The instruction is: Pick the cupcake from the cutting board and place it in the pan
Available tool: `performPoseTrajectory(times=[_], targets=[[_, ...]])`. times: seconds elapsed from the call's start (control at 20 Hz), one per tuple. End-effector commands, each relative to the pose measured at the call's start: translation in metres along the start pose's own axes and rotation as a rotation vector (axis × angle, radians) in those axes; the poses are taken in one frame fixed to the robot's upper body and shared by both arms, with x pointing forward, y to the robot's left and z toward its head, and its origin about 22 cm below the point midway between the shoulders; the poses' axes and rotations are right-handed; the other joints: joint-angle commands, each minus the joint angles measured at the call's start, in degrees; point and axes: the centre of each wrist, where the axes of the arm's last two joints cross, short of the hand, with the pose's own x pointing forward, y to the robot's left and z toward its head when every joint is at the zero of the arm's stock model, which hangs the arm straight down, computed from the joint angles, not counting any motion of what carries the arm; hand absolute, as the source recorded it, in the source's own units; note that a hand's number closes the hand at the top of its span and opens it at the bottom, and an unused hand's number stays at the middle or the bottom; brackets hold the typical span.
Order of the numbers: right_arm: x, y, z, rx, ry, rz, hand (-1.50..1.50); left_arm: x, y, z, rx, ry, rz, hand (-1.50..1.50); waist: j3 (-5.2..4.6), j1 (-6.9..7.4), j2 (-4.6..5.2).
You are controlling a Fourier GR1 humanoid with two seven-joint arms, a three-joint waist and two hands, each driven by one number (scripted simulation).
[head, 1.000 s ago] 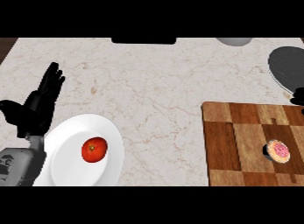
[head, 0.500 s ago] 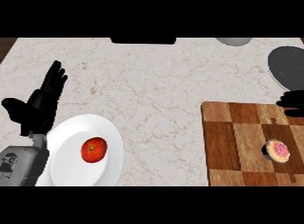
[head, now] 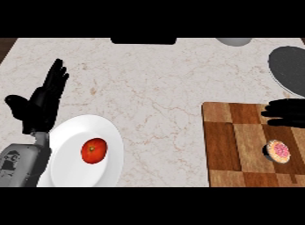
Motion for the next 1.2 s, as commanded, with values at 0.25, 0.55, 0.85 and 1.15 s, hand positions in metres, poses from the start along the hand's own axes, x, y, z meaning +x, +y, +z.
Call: performPoseTrajectory(times=[0.25,0.55,0.85,1.15], targets=[[-0.012,0.013,-0.005,0.116,-0.097,0.022,-1.50,-0.002,0.005,0.012,0.004,0.007,-0.002,0.00,-0.01,-0.51,-0.22],[0.005,0.013,-0.034,0.149,-0.026,0.149,-1.50,-0.028,0.015,0.003,0.016,0.018,0.017,0.00,-0.06,-1.43,-0.31],[-0.013,0.040,-0.026,0.203,-0.007,0.141,-1.50,-0.019,0.018,0.009,0.022,0.009,0.010,0.00,-0.04,-1.19,-0.28],[-0.012,0.033,-0.049,0.202,-0.012,0.177,-1.50,-0.012,0.016,-0.008,0.020,0.025,0.016,0.00,-0.04,-1.16,-0.24]])
